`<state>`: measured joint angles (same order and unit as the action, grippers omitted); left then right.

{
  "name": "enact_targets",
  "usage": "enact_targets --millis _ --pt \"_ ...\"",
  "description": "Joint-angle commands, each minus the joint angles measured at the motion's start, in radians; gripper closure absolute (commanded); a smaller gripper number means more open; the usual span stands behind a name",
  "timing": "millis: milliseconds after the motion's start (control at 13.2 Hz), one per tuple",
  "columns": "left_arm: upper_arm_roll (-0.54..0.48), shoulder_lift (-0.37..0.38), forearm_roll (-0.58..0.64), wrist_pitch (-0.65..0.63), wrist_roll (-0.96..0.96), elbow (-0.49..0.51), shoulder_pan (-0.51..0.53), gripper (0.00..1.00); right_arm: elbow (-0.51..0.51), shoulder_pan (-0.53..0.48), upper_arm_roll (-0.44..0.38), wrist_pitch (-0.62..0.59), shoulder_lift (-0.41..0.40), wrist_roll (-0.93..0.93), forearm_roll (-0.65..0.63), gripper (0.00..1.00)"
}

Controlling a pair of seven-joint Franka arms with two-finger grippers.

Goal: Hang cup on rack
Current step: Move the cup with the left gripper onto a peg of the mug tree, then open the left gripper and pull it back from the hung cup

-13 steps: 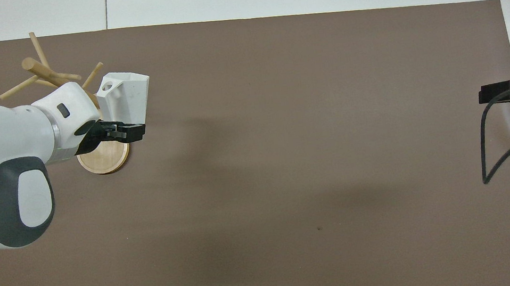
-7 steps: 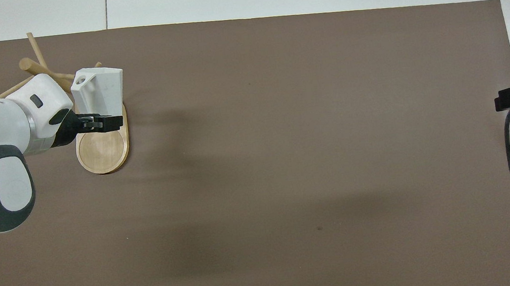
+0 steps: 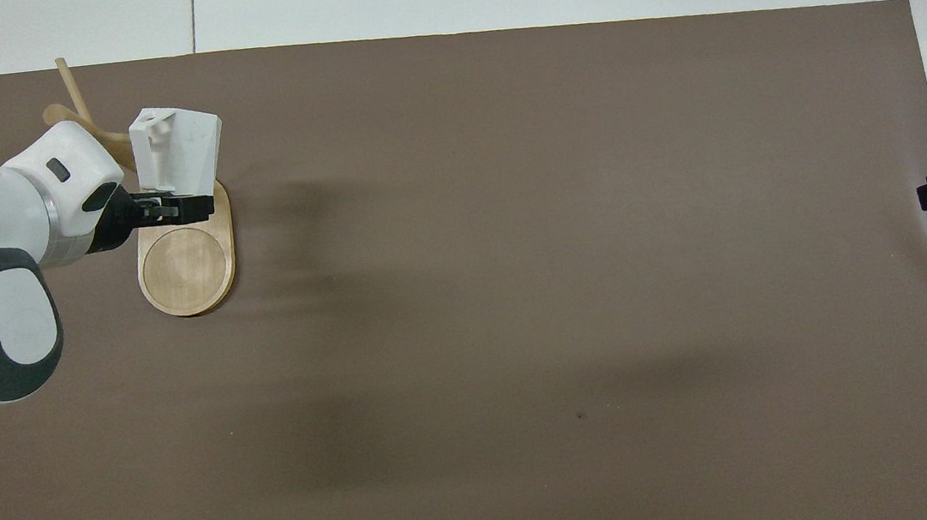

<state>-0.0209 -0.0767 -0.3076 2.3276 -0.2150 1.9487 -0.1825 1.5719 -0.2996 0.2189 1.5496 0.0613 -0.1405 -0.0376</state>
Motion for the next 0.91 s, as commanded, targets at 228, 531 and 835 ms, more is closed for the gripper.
enact_targets --millis 228,531,835 --pt "0.006 -0.018 0.022 0.016 0.106 -0.017 0.026 1.00 0.022 -0.012 0.011 0.007 0.006 0.116 -0.002 0.00" --pt "0.006 -0.011 0.022 -0.016 0.163 -0.014 0.026 1.00 0.049 -0.012 0.011 0.012 0.020 0.116 -0.001 0.00" --pt "0.004 0.011 0.024 -0.056 0.157 -0.014 0.040 0.06 0.049 -0.012 0.011 0.011 0.020 0.124 0.001 0.00"
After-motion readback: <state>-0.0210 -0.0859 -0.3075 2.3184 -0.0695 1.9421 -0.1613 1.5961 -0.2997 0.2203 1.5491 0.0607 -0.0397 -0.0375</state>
